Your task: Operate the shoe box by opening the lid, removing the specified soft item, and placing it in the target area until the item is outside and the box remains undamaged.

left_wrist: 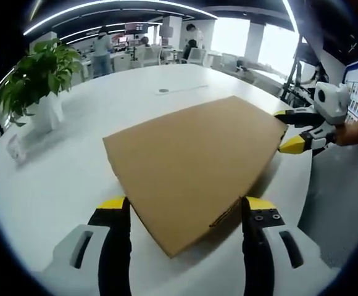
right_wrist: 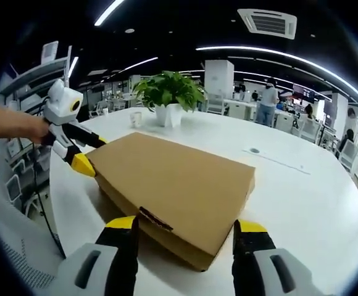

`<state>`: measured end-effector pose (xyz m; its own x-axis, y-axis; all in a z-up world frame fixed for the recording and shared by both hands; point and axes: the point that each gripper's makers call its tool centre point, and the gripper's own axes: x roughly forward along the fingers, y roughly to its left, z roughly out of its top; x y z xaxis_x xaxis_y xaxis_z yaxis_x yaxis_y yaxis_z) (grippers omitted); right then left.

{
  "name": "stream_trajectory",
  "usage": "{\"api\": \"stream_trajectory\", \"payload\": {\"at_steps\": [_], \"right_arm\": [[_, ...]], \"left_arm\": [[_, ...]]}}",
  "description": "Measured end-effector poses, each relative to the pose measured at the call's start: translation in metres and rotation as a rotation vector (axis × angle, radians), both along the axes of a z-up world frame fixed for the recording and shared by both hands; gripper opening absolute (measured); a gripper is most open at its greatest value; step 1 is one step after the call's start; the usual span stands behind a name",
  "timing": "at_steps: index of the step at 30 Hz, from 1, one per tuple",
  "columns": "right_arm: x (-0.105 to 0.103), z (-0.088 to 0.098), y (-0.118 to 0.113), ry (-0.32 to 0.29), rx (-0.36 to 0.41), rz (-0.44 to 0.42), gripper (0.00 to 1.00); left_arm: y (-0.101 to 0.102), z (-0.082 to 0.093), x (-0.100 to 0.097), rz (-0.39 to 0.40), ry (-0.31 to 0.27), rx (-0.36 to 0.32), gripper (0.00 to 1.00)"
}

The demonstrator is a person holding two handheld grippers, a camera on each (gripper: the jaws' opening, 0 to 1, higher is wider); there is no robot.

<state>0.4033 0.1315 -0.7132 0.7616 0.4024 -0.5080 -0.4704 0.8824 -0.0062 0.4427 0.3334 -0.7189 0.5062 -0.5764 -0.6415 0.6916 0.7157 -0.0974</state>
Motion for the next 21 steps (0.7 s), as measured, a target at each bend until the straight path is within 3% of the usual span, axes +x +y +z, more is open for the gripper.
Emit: {"api": "stream_trajectory", "payload": {"at_steps": [9, 21], "right_arm": [[0.0, -0.004, -0.004, -0.013, -0.048, 0.042, 0.56], [0.002, -0.006, -0.005, -0.03, -0.051, 0.048, 0.57]], "left_arm": [[0.001, -0.002, 0.0, 0.031, -0.013, 0.008, 0.74], [-0.006, -0.002, -0.009, 0.072, -0.03, -0.009, 0.73]]}}
